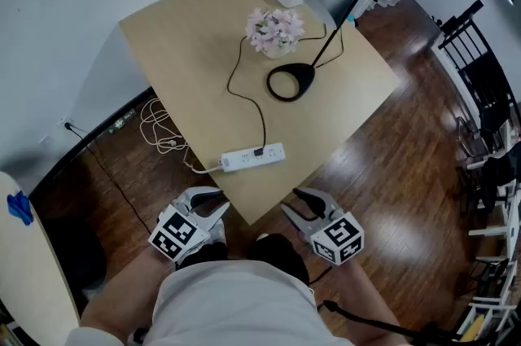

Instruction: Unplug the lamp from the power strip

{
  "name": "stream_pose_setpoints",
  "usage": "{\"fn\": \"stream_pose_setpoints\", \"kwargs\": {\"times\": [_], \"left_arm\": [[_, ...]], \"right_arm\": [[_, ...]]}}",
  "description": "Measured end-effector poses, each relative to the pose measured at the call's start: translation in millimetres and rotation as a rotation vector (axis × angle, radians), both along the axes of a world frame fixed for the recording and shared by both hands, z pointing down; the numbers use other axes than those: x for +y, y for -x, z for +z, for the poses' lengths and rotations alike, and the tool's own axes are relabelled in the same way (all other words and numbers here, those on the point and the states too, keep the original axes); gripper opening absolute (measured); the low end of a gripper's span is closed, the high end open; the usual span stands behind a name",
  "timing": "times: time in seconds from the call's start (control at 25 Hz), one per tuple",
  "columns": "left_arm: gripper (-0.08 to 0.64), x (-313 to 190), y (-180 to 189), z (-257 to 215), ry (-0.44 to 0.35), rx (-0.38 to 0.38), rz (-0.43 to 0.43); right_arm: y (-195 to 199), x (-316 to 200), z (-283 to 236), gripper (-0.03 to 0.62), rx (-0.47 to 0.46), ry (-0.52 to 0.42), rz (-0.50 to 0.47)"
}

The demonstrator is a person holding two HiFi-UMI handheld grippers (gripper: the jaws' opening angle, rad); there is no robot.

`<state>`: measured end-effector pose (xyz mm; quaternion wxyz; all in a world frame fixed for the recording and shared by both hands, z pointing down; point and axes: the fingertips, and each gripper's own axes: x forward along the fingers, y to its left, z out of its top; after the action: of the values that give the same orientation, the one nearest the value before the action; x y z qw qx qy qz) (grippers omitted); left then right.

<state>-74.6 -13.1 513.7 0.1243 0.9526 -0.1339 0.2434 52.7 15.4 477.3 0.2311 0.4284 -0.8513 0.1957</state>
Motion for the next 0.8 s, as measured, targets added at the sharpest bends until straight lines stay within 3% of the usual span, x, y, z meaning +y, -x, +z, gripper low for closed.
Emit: {"fn": "stream_pose_setpoints", "kwargs": {"times": [0.12, 0.2, 0.44, 0.8], "left_arm": [[0.067, -28, -4, 13, 0.004, -0.016, -0.013], [0.004, -44, -10, 22, -0.004, -0.037, -0.002], [0.0, -70, -41, 59, 0.029, -0.122, 0.03], [0.0, -96, -69, 106, 0.059, -0.247, -0.004]], "right_arm": [[8, -26, 14, 0.166, 0.022, 0.023, -0.012], [11, -43, 25, 0.164, 0.03, 0.04, -0.017], [14, -86, 52, 0.161, 0.066, 0.091, -0.061], [7, -130, 103, 0.156, 0.086, 0.192, -0.124]]}}
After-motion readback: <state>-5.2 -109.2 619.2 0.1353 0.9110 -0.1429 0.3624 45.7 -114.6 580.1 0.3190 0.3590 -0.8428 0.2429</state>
